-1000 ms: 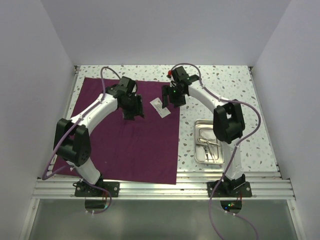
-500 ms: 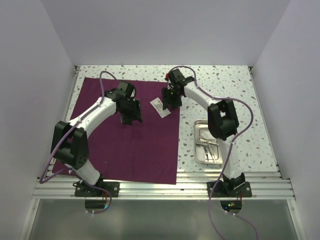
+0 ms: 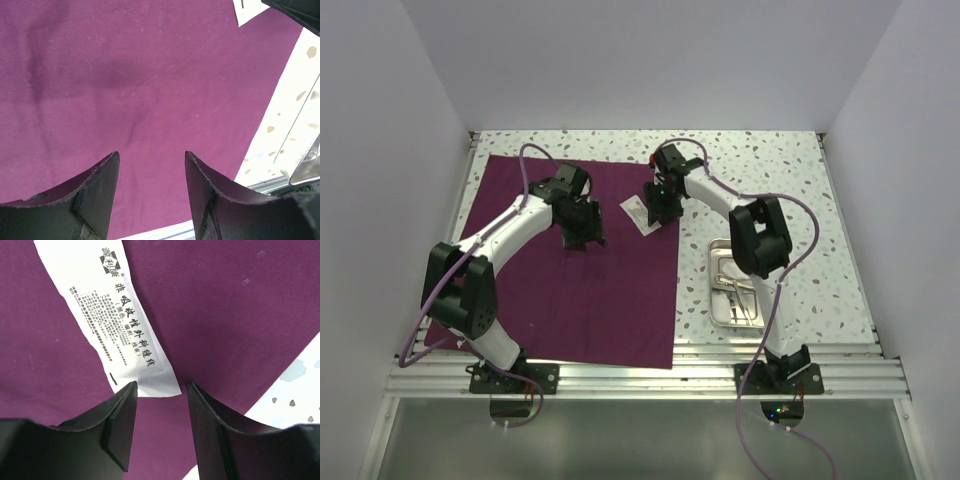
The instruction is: Prepare the surgical pack
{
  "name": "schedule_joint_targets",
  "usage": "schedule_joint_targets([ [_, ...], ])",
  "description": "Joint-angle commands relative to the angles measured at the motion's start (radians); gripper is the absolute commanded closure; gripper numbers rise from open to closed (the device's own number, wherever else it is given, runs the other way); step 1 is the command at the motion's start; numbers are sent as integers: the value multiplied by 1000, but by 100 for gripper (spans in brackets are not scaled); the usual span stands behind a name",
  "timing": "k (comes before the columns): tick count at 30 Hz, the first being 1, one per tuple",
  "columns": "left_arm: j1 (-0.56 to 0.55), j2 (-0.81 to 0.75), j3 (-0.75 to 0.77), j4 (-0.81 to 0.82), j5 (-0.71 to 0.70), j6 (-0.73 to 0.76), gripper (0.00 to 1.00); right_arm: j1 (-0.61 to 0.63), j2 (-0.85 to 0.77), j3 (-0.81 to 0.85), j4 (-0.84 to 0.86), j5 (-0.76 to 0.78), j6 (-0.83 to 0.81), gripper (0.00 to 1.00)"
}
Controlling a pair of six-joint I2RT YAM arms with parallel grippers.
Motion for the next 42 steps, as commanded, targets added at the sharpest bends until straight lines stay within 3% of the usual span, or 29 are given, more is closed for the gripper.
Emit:
schedule_joint_targets([
  [1,-3,-24,-3,35,14,-8,42,11,14,-1,12,36,-30,51],
  [11,-3,-24,-5,35,20,-5,42,35,43,12,-25,139,-48,60],
  [29,-3,-41,-32,53,31,-11,42,58,37,27,-26,217,-47,100],
  [35,-3,-38,-34,56,35,-13,42,58,-12,59,-46,268,-48,100],
  [42,-3,-22,-25,67,47,-9,42,58,-91,47,-54,179,-29,100],
])
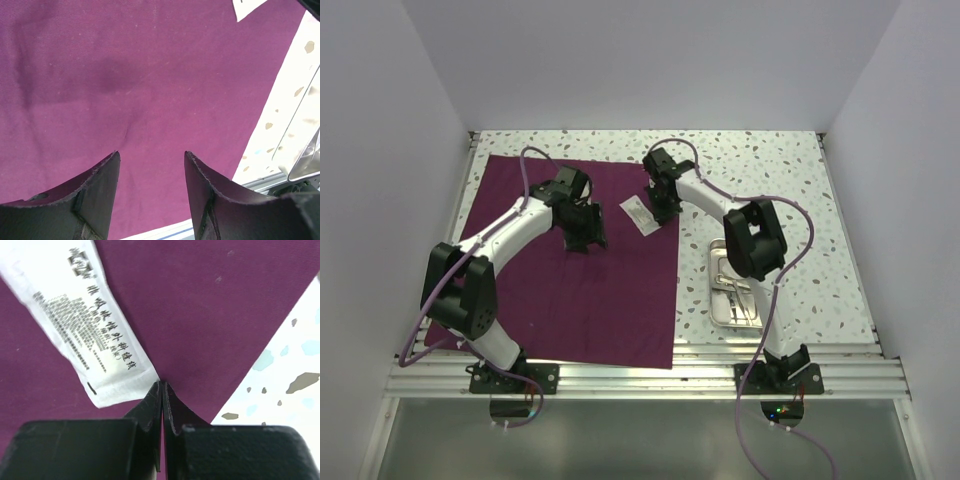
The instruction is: Prepare the surgical pack
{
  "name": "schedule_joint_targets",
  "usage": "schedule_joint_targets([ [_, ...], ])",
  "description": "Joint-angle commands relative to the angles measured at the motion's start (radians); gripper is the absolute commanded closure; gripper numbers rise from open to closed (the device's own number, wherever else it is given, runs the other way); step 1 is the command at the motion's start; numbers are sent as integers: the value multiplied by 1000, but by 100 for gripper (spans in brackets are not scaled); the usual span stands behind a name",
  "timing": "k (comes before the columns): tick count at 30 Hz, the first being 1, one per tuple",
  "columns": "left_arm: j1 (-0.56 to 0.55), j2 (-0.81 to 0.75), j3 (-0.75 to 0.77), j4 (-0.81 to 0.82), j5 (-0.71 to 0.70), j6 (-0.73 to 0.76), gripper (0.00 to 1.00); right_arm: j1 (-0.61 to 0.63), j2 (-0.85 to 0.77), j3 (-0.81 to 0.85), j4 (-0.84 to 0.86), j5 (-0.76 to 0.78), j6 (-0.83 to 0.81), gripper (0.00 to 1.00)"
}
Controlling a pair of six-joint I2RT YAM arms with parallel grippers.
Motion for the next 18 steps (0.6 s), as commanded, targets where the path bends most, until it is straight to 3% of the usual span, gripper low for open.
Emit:
schedule_joint_targets([
  [1,-2,-12,14,38,21,-10,42,5,-102,24,-21,-55,20,100],
  [13,-1,38,57,43,58,-7,43,7,-104,74,43,-160,2,99],
  [15,-1,38,58,39,50,-6,42,5,-69,91,78,-176,-11,81],
  [18,-1,38,60,38,47,-7,43,7,-18,134,117,-175,-17,67],
])
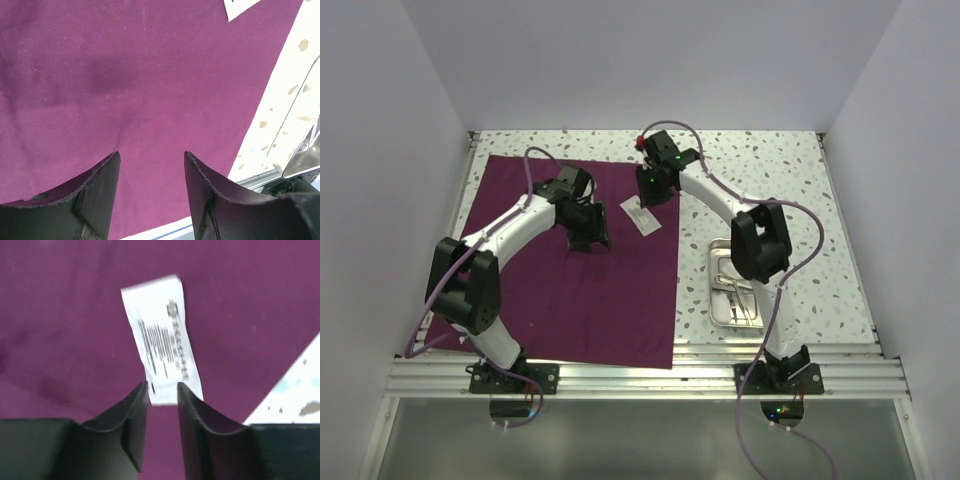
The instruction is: Prepare the surgical pack
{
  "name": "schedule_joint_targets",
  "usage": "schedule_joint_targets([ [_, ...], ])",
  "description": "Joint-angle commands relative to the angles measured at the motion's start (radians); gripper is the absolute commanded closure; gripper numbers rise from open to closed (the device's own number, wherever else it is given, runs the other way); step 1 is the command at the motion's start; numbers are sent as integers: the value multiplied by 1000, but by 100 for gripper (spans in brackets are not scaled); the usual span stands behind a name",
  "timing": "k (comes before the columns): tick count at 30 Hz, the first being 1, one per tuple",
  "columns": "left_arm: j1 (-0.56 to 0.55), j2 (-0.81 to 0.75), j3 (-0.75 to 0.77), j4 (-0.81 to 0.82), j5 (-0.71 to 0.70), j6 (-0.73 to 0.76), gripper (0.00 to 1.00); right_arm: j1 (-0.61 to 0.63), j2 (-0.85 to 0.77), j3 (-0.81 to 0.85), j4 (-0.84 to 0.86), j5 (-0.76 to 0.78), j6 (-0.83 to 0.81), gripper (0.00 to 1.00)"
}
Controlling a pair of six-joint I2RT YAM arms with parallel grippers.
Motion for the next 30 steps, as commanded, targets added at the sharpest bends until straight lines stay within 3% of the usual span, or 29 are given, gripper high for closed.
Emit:
schedule_joint_targets([
  [1,-2,-1,38,31,8,-7,43,5,51,87,101,-34,-20,64],
  [4,-2,5,36,31,14,-7,42,5,104,145,118,-31,-38,58],
  [9,-2,4,25,42,22,-15,43,7,186,235,104,-8,-64,59],
  [30,-2,-2,-15,71,50,-18,43,7,263,258,101,47,-101,62],
])
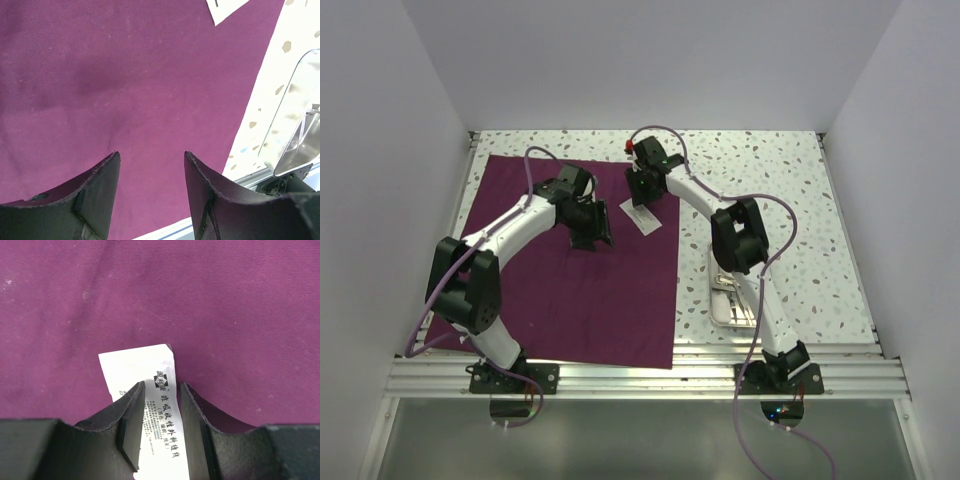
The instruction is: Prepare the surgical pack
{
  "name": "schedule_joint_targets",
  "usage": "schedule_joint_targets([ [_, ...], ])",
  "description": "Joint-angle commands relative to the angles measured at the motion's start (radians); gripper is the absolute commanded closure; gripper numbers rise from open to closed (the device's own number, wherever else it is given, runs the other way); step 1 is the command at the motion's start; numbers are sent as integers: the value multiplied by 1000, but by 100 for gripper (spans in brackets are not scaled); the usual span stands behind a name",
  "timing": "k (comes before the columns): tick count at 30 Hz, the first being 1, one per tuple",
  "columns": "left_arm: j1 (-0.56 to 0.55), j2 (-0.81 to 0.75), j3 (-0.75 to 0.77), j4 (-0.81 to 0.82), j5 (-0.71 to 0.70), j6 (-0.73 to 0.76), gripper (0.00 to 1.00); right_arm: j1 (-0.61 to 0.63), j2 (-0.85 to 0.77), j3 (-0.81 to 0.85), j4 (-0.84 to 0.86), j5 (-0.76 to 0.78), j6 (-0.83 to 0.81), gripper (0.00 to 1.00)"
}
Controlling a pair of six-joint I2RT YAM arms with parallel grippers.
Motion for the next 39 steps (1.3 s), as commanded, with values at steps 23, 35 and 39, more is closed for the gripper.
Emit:
schedule_joint_targets([
  [23,0,-22,0,14,10,-18,43,-11,-35,-10,53,-64,51,100],
  [35,27,5,43,22,31,-21,39,-20,-152,-76,56,-130,92,100],
  [39,53,28,65,51,78,-24,39,-23,-210,-128,73,-150,102,100],
])
